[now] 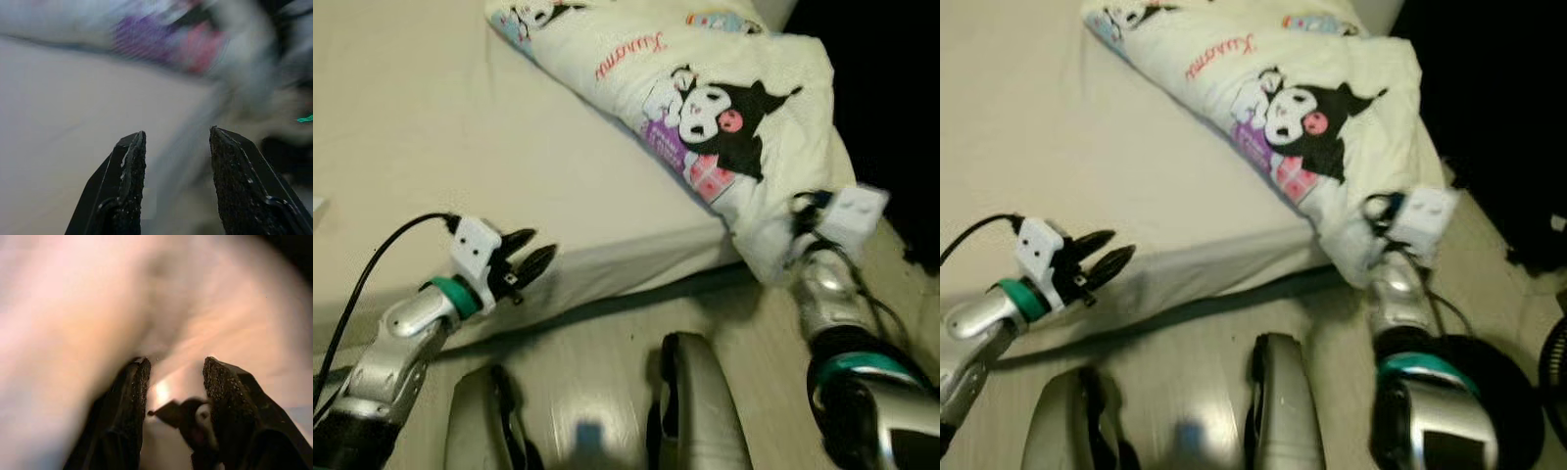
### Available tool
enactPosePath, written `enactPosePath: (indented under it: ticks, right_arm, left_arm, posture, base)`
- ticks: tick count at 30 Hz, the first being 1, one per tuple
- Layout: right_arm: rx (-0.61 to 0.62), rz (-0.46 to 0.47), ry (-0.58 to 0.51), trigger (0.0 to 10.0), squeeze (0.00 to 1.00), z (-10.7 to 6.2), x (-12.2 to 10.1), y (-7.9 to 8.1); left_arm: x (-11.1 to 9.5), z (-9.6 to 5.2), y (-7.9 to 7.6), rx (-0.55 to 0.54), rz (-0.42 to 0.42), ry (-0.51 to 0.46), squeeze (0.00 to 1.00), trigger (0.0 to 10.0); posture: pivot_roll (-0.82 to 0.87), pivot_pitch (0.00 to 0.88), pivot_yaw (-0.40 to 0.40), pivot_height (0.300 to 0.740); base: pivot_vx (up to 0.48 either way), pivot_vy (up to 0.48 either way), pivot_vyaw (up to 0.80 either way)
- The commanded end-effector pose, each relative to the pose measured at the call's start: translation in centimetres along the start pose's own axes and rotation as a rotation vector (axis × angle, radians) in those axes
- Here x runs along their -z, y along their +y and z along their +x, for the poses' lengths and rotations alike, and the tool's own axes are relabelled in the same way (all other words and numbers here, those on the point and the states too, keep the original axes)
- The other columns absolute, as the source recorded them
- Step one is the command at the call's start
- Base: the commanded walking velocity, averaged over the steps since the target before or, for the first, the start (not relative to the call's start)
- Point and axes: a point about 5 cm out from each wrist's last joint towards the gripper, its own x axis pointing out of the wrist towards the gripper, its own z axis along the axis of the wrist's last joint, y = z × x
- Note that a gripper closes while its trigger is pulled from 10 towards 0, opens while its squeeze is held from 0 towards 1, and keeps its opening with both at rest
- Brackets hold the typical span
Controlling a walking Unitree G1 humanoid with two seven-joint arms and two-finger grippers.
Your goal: Clean up the room
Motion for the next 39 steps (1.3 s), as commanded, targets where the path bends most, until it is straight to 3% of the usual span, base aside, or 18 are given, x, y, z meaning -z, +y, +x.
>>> enactPosePath:
  ticks: [1,4,7,9,10,12,13,14,15,16,18,19,20,21,24,27,32,39]
  right_arm:
    - [-0.159,0.044,0.074,10.0,0.0,-0.4,1.4,2.9]
    - [-0.203,0.075,0.089,10.0,0.0,-0.6,1.7,3.9]
    - [-0.416,0.116,0.139,10.0,0.0,-1.7,2.7,7.8]
    - [-0.416,0.116,0.139,10.0,0.0,-1.7,2.7,7.8]
    - [-0.586,0.105,0.176,10.0,0.0,-2.9,3.8,10.2]
    - [-0.586,0.105,0.176,10.0,0.0,-2.9,3.8,10.2]
    - [-0.802,0.063,0.222,10.0,0.0,-4.7,5.2,12.2]
    - [-1.062,-0.054,0.274,10.0,0.0,-7.4,6.9,11.7]
    - [-1.062,-0.054,0.274,10.0,0.0,-7.4,6.9,11.7]
    - [-1.284,-0.119,0.352,10.0,0.0,-10.4,8.4,10.8]
    - [-1.284,-0.119,0.352,10.0,0.0,-10.4,8.4,10.8]
    - [-1.426,-0.163,0.424,10.0,0.0,-13.3,9.2,8.8]
    - [-1.486,-0.202,0.51,10.0,0.0,-15.8,9.3,4.9]
    - [-1.486,-0.202,0.51,10.0,0.0,-15.8,9.3,4.9]
    - [-1.443,-0.225,0.516,10.0,0.0,-16.0,8.6,2.0]
    - [-0.98,-0.167,0.206,10.0,0.0,-9.7,4.8,-0.4]
    - [-0.538,-0.06,-0.032,10.0,0.0,-5.0,0.5,-3.1]
    - [-0.025,-0.01,-0.14,10.0,0.0,-3.2,-2.1,-8.9]
  left_arm:
    - [-0.5,-0.1,-1.5,0.087,-0.077,-0.011,0.0,10.0]
    - [-0.8,-0.1,-1.9,0.103,-0.089,-0.021,0.0,10.0]
    - [-1.9,-0.5,-1.8,0.092,-0.112,-0.065,0.0,10.0]
    - [-1.9,-0.5,-1.8,0.092,-0.112,-0.065,0.0,10.0]
    - [-2.9,-0.7,-1.3,0.07,-0.119,-0.1,0.0,10.0]
    - [-2.9,-0.7,-1.3,0.07,-0.119,-0.1,0.0,10.0]
    - [-4.0,-1.0,-0.5,0.04,-0.121,-0.134,0.0,10.0]
    - [-5.2,-1.4,0.6,0.003,-0.104,-0.168,0.0,10.0]
    - [-5.2,-1.4,0.6,0.003,-0.104,-0.168,0.0,10.0]
    - [-6.2,-1.7,1.3,-0.021,-0.093,-0.187,0.0,10.0]
    - [-6.2,-1.7,1.3,-0.021,-0.093,-0.187,0.0,10.0]
    - [-6.9,-1.9,1.9,-0.038,-0.08,-0.199,0.0,10.0]
    - [-7.6,-2.0,2.4,-0.05,-0.066,-0.202,0.0,10.0]
    - [-7.6,-2.0,2.4,-0.05,-0.066,-0.202,0.0,10.0]
    - [-7.8,-1.8,2.6,-0.057,-0.068,-0.202,0.0,10.0]
    - [-7.3,-1.4,2.3,-0.052,-0.083,-0.198,0.0,10.0]
    - [-7.1,-1.5,2.2,-0.051,-0.09,-0.19,0.0,10.0]
    - [-7.3,-1.9,2.3,-0.056,-0.093,-0.178,0.0,10.0]
  posture:
    - [0.0,0.223,0.026,0.52]
    - [0.03,0.218,0.024,0.52]
    - [0.04,0.213,0.016,0.52]
    - [0.04,0.213,0.016,0.52]
    - [0.05,0.212,0.011,0.52]
    - [0.05,0.212,0.011,0.52]
    - [0.05,0.211,0.009,0.52]
    - [0.04,0.209,0.004,0.52]
    - [0.04,0.209,0.004,0.52]
    - [0.03,0.211,0.002,0.52]
    - [0.03,0.211,0.002,0.52]
    - [0.01,0.212,-0.003,0.52]
    - [0.0,0.212,-0.007,0.52]
    - [0.0,0.212,-0.007,0.52]
    - [-0.02,0.212,-0.011,0.52]
    - [-0.02,0.212,-0.013,0.52]
    - [-0.01,0.216,-0.008,0.52]
    - [0.01,0.219,-0.003,0.52]
  base:
    - [0.0,0.0,0.0]
    - [0.0,0.0,0.0]
    - [0.0,0.0,0.0]
    - [0.0,0.0,0.0]
    - [0.0,0.0,0.0]
    - [0.0,0.0,0.0]
    - [0.0,0.0,0.0]
    - [0.0,0.0,0.0]
    - [0.0,0.0,0.0]
    - [0.0,0.0,0.0]
    - [0.0,0.0,0.0]
    - [0.0,0.0,0.0]
    - [0.0,0.0,0.0]
    - [0.0,0.0,0.0]
    - [0.0,0.0,0.0]
    - [0.0,0.0,0.0]
    - [0.0,0.0,0.0]
    - [0.0,0.0,0.0]
